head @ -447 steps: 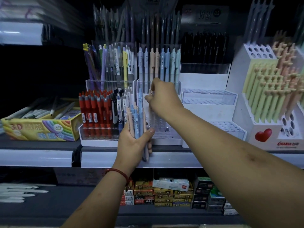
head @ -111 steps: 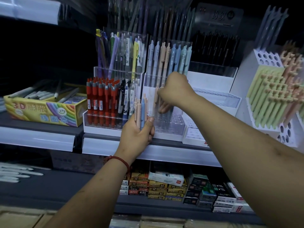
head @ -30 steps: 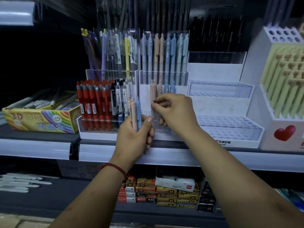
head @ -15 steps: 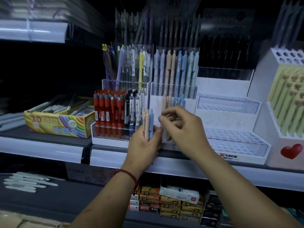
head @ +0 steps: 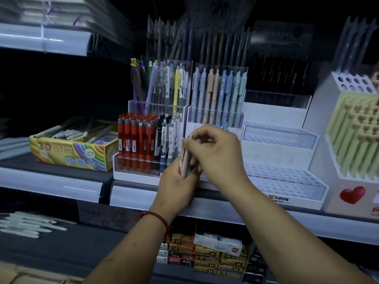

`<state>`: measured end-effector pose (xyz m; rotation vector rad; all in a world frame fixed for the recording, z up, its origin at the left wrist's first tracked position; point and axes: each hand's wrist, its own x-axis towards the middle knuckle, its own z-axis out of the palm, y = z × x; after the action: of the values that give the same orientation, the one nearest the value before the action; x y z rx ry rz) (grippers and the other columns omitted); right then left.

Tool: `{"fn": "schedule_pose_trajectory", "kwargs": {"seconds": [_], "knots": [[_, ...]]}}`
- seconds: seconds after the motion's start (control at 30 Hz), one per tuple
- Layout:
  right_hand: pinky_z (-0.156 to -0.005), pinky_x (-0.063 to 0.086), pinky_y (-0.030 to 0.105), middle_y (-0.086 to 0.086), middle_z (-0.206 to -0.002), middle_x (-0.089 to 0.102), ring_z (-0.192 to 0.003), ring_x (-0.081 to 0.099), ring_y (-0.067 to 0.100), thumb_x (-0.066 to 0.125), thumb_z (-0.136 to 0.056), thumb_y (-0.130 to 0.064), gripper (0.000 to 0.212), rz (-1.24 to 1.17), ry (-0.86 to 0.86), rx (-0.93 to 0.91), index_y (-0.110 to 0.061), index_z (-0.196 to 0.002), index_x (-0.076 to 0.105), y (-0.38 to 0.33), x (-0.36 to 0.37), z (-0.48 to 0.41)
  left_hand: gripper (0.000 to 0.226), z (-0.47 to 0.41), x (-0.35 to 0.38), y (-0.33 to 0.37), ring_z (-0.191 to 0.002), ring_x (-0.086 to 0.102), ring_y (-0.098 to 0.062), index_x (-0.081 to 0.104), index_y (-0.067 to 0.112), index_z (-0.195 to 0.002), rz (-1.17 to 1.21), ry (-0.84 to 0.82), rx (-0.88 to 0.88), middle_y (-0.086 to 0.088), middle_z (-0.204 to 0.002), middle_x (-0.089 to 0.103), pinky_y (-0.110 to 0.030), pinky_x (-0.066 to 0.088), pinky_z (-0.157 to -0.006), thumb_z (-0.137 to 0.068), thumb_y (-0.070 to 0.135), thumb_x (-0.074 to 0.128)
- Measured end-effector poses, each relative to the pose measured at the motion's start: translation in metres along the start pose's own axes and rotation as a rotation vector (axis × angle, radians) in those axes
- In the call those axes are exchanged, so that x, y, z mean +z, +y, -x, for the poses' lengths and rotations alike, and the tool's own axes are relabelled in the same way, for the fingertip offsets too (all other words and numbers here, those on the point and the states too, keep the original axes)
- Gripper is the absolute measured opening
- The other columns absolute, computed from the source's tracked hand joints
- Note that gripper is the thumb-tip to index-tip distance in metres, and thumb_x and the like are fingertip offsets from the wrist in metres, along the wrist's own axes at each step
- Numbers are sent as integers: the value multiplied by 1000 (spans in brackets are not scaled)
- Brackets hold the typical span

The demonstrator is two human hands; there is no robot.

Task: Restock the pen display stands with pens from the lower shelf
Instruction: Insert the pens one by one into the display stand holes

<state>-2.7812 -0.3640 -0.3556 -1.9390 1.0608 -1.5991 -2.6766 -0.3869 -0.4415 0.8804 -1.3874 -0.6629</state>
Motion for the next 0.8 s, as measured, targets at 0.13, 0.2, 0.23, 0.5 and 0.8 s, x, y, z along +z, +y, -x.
{"fn": "schedule_pose_trajectory", "kwargs": {"seconds": [0.13,0.2,0.23,0.5,0.8], "knots": [[-47,50,25,10,-75,69,-51,60,14,69,-95,-11,5,-219,197,34,-7,-96,72,-22,-31,-21,24,1,1,-6,-46,42,-18,57,40,-70,140,-2,-91,2,-56,50,-32,38,-48,-91,38,70],[-44,49,27,10,-77,67,-51,59,17,68,-97,-11,8,-231,299,-3,-4,-97,70,-28,-52,-37,30,1,0,-6,-46,40,-14,57,40,-71,197,-52,-93,2,-58,49,-28,35,-44,-97,30,67],[-44,48,28,10,-78,67,-51,59,18,67,-98,-12,9,-202,317,-21,-3,-98,70,-28,-59,-44,29,1,0,-5,-45,40,-13,57,40,-71,210,-60,-97,3,-58,49,-27,35,-43,-97,30,66],[-49,56,37,14,-79,66,-52,67,24,65,-100,-14,12,153,146,-50,-3,-96,64,5,-58,-49,20,1,1,-5,-45,39,-11,52,18,-86,193,-38,-92,5,-58,50,-25,34,-44,-103,20,62],[-50,56,35,18,-73,66,-49,68,23,62,-101,-14,17,380,-32,-65,1,-93,63,1,-58,-66,19,3,1,-3,-45,39,-11,52,15,-88,174,-40,-76,5,-58,50,-25,35,-44,-104,20,61]]}}
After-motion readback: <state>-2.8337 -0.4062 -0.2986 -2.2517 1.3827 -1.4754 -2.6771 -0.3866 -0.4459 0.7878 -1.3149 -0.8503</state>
